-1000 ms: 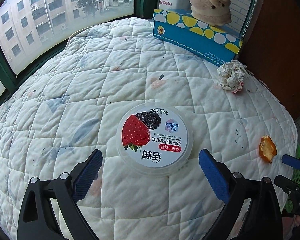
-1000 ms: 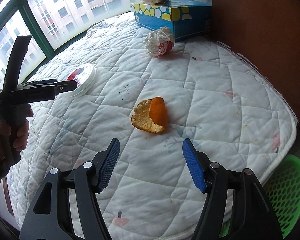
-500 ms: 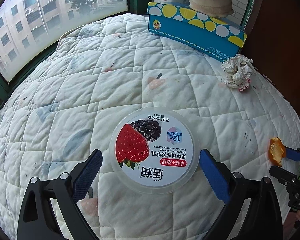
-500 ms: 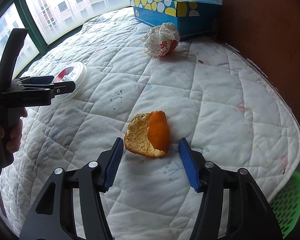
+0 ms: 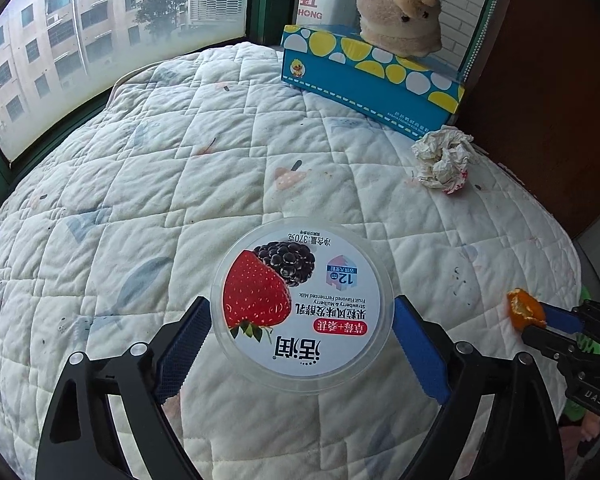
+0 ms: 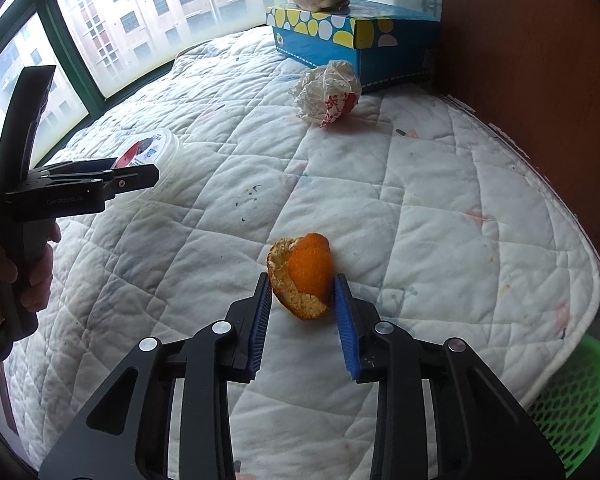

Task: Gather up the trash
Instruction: 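Carry the tub and peel to the green basket and open both tools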

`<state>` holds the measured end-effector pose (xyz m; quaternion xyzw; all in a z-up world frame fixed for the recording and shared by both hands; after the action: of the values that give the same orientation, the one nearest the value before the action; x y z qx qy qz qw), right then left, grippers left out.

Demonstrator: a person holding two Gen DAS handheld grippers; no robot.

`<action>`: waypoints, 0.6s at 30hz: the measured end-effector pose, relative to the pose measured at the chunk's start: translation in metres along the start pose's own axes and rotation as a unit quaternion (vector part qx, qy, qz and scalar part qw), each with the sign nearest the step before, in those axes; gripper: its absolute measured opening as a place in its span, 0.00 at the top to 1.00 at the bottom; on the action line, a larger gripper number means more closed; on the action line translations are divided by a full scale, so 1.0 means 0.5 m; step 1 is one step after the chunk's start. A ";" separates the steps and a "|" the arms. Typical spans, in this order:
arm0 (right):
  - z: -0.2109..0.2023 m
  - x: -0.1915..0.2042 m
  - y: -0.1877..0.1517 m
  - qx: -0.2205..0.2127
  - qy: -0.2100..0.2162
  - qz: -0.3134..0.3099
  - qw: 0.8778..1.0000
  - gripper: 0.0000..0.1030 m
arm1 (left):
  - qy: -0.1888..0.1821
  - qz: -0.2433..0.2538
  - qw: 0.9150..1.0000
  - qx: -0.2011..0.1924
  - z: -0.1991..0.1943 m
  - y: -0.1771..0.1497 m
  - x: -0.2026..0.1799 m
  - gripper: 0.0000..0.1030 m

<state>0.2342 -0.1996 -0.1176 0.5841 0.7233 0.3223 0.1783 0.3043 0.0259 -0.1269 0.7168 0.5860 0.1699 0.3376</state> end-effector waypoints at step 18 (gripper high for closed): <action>-0.151 -0.051 -0.072 -0.033 -0.003 0.038 0.999 0.70 | -0.064 0.024 0.998 -0.010 -0.112 -0.060 -0.148 0.15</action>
<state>0.1666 -0.2473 -0.0900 0.6057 0.6891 0.3510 0.1872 0.2278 -0.0264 -0.0962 0.7367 0.5439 0.1375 0.3776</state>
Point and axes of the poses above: each gripper's, at about its wrist camera, not at the fingertips, and z roughly the way its jaws point, x to its left, y to its top, the point moved 2 cm from there along z, roughly the way its jaws point, and after that the axes turned 9 degrees about -x, right-handed, at the moved point
